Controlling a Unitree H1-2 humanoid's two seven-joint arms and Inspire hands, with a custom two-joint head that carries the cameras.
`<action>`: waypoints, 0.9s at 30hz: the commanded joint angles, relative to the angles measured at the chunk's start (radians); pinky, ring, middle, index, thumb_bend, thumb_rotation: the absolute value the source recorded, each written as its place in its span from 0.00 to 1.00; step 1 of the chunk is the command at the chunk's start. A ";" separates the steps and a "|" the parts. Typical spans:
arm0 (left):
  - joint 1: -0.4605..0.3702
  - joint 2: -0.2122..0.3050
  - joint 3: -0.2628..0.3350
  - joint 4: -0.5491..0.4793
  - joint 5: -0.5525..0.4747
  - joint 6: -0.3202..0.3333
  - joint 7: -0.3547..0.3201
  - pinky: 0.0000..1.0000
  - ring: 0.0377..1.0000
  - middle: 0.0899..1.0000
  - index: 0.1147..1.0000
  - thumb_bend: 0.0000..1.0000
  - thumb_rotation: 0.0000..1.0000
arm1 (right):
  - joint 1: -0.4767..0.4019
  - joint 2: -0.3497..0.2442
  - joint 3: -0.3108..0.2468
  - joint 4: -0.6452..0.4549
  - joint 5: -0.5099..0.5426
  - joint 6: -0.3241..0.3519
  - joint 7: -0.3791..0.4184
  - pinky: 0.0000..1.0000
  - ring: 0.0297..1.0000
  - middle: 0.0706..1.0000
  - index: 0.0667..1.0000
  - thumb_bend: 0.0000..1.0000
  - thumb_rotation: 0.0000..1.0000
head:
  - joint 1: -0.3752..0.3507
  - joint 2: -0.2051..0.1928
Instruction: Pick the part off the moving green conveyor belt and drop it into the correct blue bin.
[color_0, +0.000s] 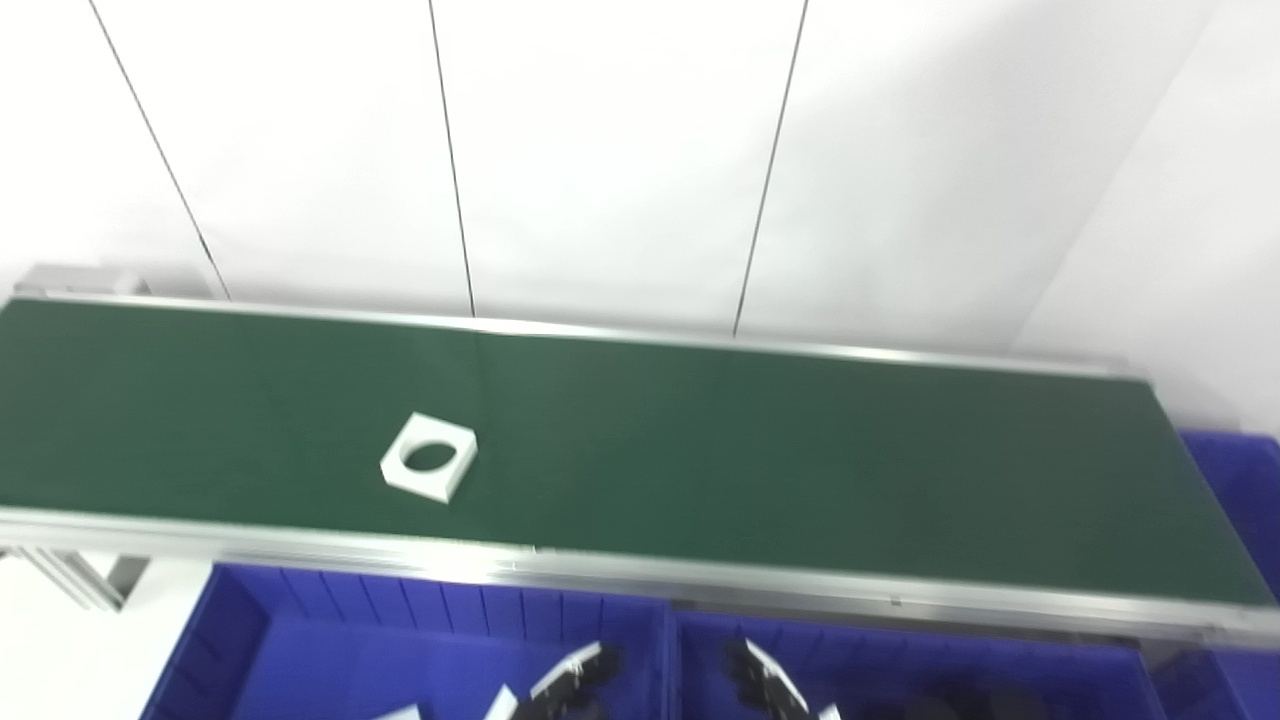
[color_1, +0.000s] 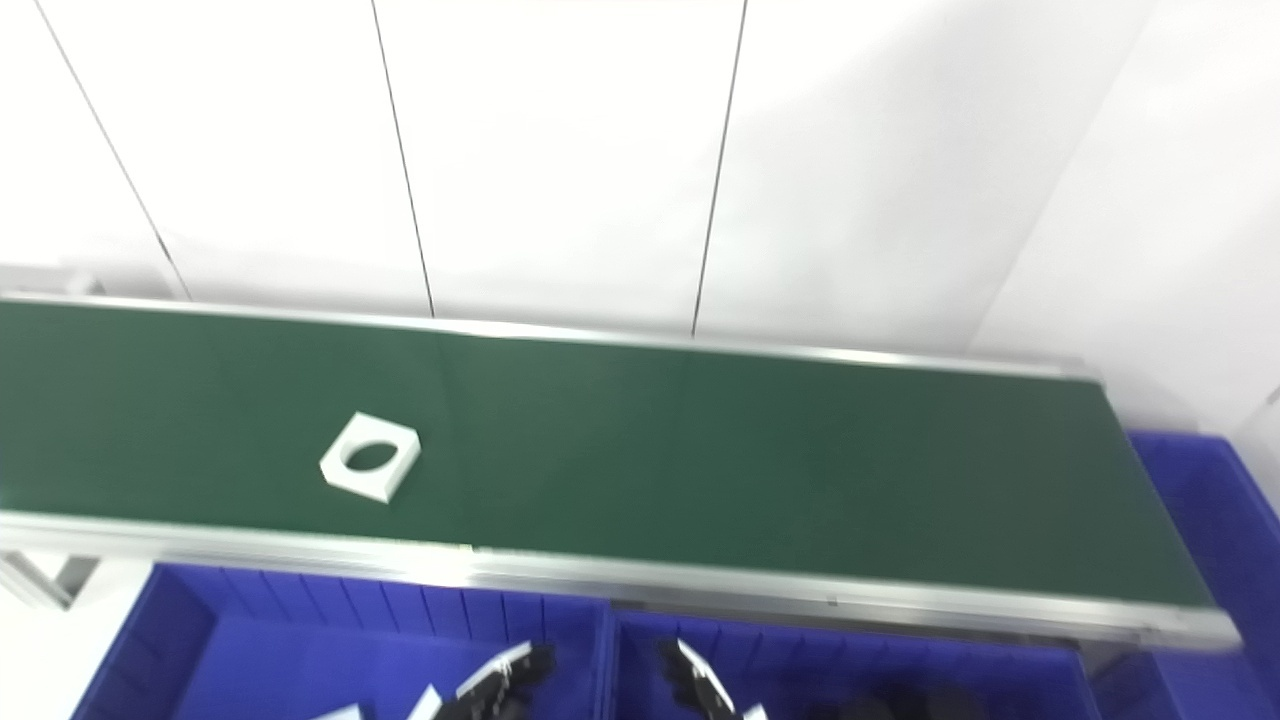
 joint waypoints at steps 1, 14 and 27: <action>-0.025 -0.008 -0.005 -0.004 0.006 -0.030 0.020 0.80 0.84 0.83 0.82 0.67 0.94 | -0.012 0.000 0.002 -0.008 0.004 -0.051 -0.014 0.79 0.83 0.85 0.84 0.88 0.94 | 0.008 -0.007; -0.035 0.019 -0.059 -0.031 0.046 -0.030 0.087 0.75 0.82 0.81 0.81 0.72 0.92 | -0.009 -0.003 0.008 -0.011 -0.001 -0.051 -0.021 0.83 0.84 0.86 0.84 0.88 0.94 | 0.027 -0.003; -0.120 0.172 -0.262 -0.398 0.240 -0.030 0.373 0.69 0.76 0.77 0.80 0.74 0.84 | -0.019 0.000 0.020 -0.004 -0.007 -0.051 -0.028 0.83 0.84 0.86 0.85 0.88 0.95 | 0.035 0.000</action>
